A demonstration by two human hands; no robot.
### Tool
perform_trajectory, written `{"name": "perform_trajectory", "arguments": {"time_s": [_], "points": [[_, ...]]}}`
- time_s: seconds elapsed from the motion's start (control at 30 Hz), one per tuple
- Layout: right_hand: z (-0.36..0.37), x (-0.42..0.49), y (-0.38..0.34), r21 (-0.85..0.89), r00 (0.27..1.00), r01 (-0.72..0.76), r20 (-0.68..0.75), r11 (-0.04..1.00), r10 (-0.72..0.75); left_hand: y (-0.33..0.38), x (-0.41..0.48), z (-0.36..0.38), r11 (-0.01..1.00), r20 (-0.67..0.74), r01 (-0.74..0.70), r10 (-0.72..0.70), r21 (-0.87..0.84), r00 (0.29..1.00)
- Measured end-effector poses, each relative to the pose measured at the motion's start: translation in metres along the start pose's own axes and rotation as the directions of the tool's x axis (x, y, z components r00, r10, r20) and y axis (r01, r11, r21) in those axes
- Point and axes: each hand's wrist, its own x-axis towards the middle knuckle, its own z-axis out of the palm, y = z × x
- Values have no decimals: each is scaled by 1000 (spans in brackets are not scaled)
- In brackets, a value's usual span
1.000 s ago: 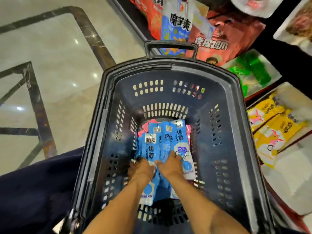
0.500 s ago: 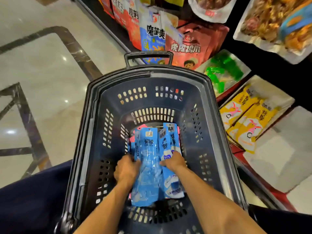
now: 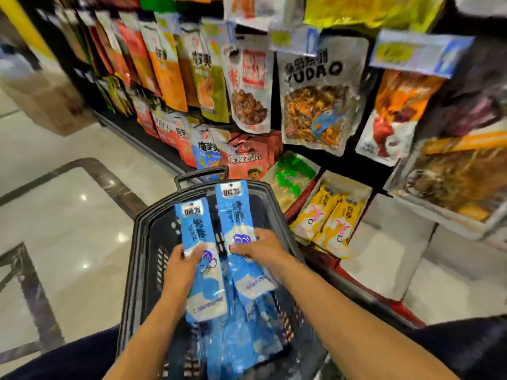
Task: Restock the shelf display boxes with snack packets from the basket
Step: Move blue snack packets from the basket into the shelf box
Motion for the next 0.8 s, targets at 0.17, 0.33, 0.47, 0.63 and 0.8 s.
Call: {"name": "perform_trajectory", "arguments": {"time_s": [0.17, 0.33, 0.47, 0.63, 0.8], "points": [[-75, -55, -26, 39, 982, 31, -188, 999, -24, 57, -32, 48, 996, 200, -69, 57, 54, 978], [-152, -95, 12, 198, 892, -31, -436, 980, 117, 78, -66, 137, 946, 375, -170, 58, 274, 925], [-199, -109, 73, 312, 780, -139, -551, 940, 298, 70, -81, 220, 852, 567, -339, 62, 399, 821], [-242, -107, 125, 394, 630, -178, -658, 902, 412, 34, -78, 313, 814, 676, -336, -91, 474, 731], [-269, -70, 144, 240, 649, -206, -692, 949, 316, -7, -60, 376, 786, 767, -421, -102, 452, 633]]}}
